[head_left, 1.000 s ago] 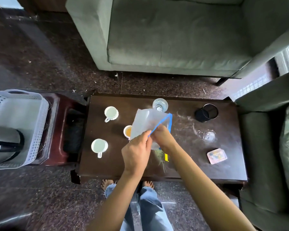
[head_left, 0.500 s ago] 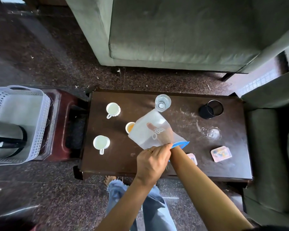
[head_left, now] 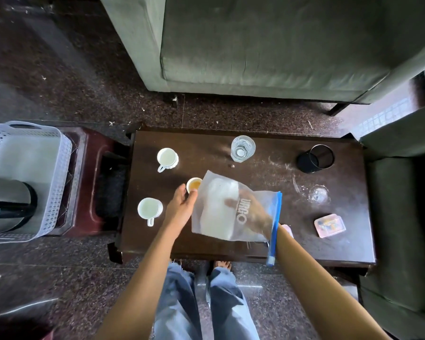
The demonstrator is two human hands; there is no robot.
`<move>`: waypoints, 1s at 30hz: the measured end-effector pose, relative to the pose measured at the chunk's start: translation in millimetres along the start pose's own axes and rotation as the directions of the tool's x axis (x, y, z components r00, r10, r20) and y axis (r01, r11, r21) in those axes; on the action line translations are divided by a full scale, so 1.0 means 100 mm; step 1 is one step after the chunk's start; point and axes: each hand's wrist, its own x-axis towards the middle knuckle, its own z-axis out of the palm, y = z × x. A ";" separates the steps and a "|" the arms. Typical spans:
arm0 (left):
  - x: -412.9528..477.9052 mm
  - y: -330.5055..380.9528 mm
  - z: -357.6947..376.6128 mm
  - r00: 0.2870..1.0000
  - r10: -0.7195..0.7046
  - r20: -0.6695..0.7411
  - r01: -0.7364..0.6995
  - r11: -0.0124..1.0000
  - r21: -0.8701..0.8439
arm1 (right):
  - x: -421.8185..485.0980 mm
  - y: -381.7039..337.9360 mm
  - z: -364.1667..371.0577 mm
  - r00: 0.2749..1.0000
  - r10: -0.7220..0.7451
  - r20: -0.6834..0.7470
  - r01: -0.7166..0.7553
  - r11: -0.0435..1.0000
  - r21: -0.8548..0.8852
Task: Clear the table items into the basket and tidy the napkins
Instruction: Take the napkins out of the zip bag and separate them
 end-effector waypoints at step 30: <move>0.00 -0.43 0.36 0.968 -0.083 -0.237 0.037 0.981 -0.192 | -0.24 -0.09 -0.35 0.981 -0.063 -0.183 0.120 0.939 0.321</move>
